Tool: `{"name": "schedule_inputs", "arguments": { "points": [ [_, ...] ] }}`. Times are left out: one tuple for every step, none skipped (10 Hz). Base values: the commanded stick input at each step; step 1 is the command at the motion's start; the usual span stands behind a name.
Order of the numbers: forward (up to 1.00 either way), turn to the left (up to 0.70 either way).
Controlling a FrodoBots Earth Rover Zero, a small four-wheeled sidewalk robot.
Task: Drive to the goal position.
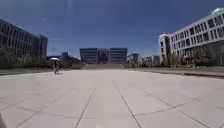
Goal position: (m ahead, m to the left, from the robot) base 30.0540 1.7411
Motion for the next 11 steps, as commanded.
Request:
{"name": "schedule_inputs", "arguments": {
  "points": [
    [0.7, 0.0],
    [0.7, 0.0],
    [0.7, 0.0],
    [0.7, 0.0],
    [0.7, 0.0],
    [0.7, 0.0],
    [0.7, 0.0],
    [0.7, 0.0],
    [0.7, 0.0],
    [0.7, 0.0],
    [0.7, 0.05]
  ]
}}
